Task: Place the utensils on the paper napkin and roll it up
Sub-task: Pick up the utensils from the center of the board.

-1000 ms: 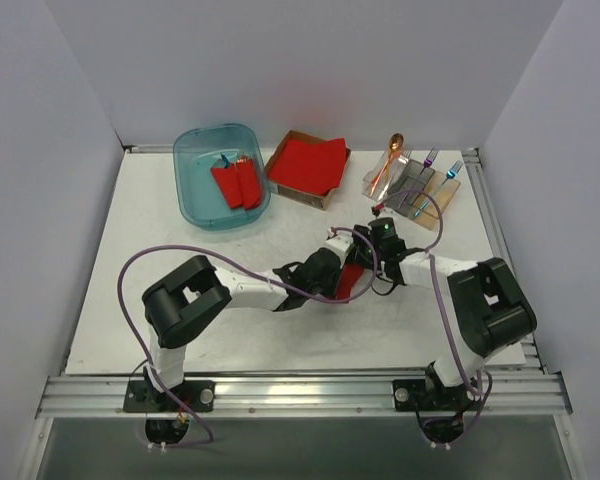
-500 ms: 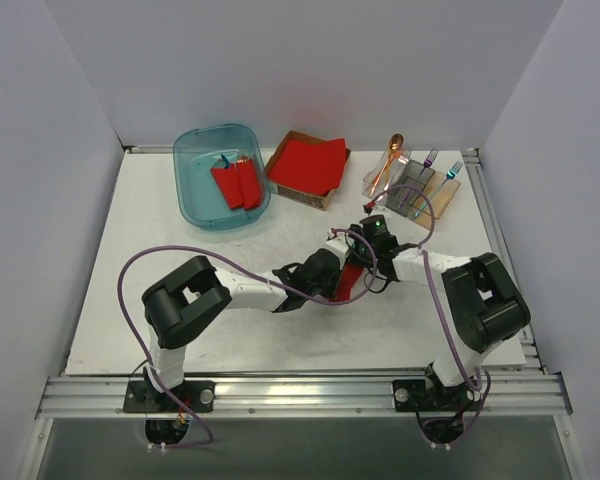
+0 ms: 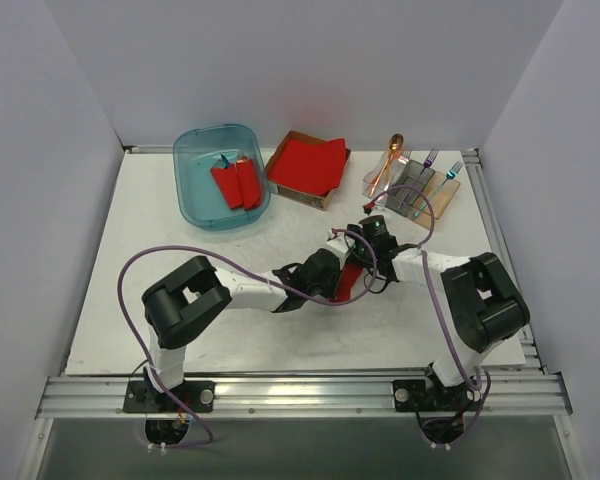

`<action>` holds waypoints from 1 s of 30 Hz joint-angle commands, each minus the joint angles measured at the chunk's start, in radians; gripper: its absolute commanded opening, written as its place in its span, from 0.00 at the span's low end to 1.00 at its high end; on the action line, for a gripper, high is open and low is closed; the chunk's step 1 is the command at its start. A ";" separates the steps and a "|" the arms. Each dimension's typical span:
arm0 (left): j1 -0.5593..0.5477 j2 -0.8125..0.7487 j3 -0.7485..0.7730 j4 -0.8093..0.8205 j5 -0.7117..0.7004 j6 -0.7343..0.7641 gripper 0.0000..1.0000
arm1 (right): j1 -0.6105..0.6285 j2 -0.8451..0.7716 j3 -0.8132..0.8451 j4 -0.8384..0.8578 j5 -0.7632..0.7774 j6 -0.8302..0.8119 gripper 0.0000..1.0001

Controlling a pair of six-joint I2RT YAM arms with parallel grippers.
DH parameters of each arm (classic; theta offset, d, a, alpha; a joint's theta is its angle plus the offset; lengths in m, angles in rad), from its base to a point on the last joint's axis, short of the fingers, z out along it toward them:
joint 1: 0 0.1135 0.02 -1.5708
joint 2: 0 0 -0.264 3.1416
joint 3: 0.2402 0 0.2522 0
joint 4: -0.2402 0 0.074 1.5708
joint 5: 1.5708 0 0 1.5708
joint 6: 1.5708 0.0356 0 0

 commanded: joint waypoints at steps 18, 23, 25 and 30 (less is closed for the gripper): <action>0.004 -0.021 -0.024 0.049 0.051 0.008 0.11 | -0.013 -0.016 -0.027 -0.067 -0.117 -0.045 0.41; 0.013 -0.031 -0.033 0.055 0.070 0.005 0.11 | 0.018 0.017 0.004 -0.117 -0.066 -0.033 0.33; 0.019 -0.035 -0.038 0.057 0.073 0.004 0.11 | 0.022 0.035 0.015 -0.128 -0.054 -0.030 0.28; 0.027 -0.074 -0.053 0.057 0.076 -0.006 0.12 | 0.024 0.034 0.016 -0.117 -0.052 -0.022 0.15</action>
